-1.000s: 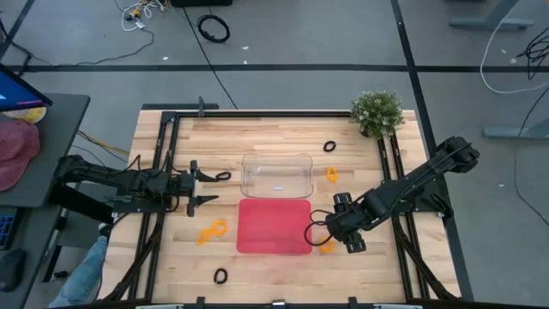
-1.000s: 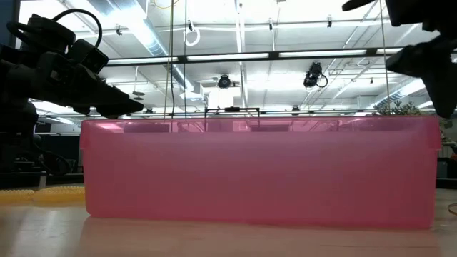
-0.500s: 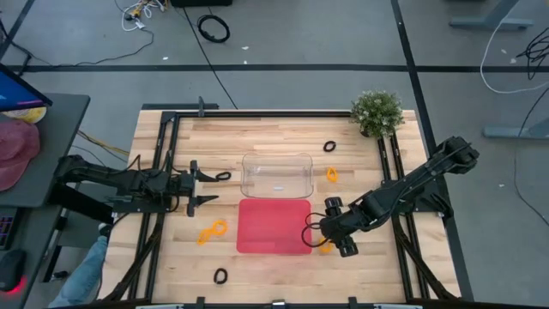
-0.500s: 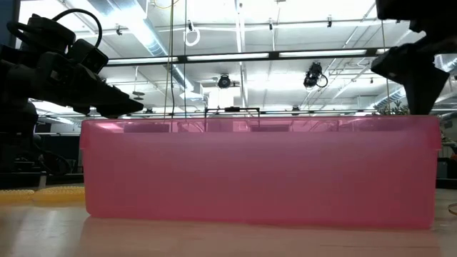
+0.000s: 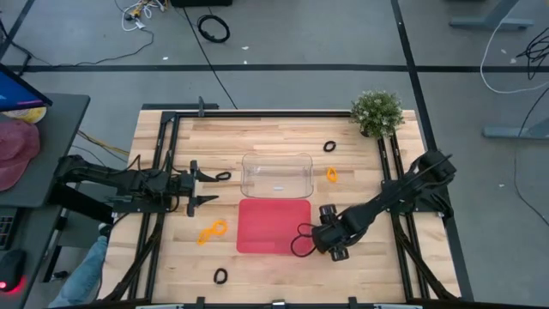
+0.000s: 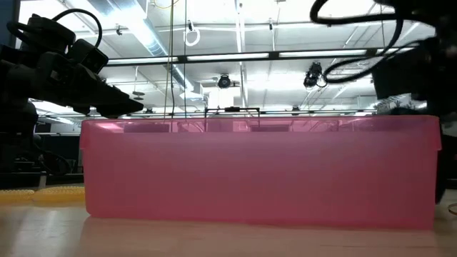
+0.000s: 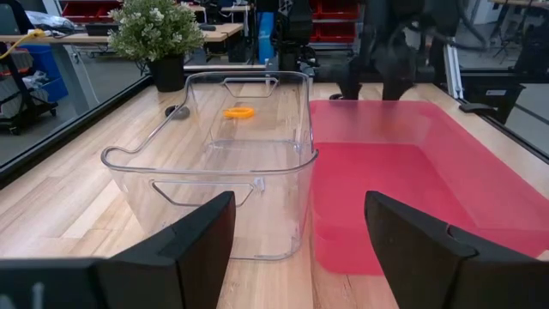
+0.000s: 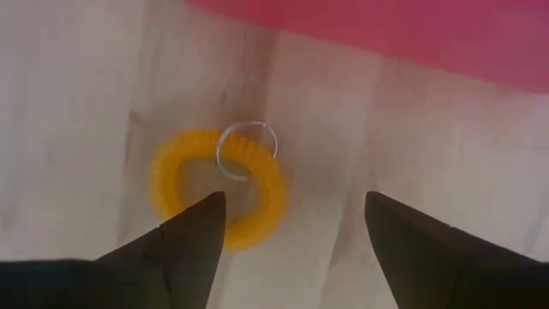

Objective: Sort spring keychains
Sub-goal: Put the orange spring keychain into the pink bin

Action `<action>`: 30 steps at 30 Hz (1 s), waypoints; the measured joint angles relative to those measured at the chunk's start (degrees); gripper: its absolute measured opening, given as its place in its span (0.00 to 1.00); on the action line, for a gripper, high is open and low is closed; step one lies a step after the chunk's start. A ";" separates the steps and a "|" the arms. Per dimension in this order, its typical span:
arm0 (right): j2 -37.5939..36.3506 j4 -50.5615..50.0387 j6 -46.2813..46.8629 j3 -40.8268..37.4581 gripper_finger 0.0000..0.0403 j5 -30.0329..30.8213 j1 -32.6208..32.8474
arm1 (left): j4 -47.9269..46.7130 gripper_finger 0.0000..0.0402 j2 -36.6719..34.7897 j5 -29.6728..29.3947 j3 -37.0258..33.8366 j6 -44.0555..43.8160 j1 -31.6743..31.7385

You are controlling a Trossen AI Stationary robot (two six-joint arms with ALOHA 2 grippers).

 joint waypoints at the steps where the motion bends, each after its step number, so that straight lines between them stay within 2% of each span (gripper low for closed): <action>1: 0.67 0.49 0.27 0.03 0.70 -0.36 0.12 | 0.02 0.65 -0.02 0.02 0.01 0.00 -0.01; 5: 2.37 0.80 0.86 0.22 0.68 -0.35 0.21 | 0.02 0.65 -0.02 0.00 0.01 -0.01 -0.01; 9: 2.53 0.47 3.25 0.24 0.57 -0.23 0.27 | 0.02 0.65 -0.02 0.01 0.01 -0.01 0.00; 12: 2.64 -0.24 4.20 0.24 0.40 -1.72 0.29 | 0.02 0.65 -0.02 0.02 0.02 0.00 0.00; 16: 2.61 -1.90 4.19 0.25 0.10 -3.62 0.22 | 0.00 0.65 -0.02 0.02 0.00 0.00 -0.01; 17: 2.42 -2.26 4.17 0.24 0.06 -4.10 0.17 | 0.00 0.65 -0.02 0.02 0.00 0.00 -0.01; 20: 1.65 -4.25 4.38 0.30 0.06 -5.01 0.19 | 0.00 0.65 -0.02 0.02 0.00 0.00 0.00; 25: -4.03 -16.62 5.60 -0.52 0.02 -4.88 0.66 | 0.00 0.65 -0.02 0.01 0.01 -0.01 -0.02; 30: -13.84 -21.01 10.00 -0.39 0.02 4.46 0.54 | -0.01 0.65 -0.01 -0.02 0.01 0.00 0.00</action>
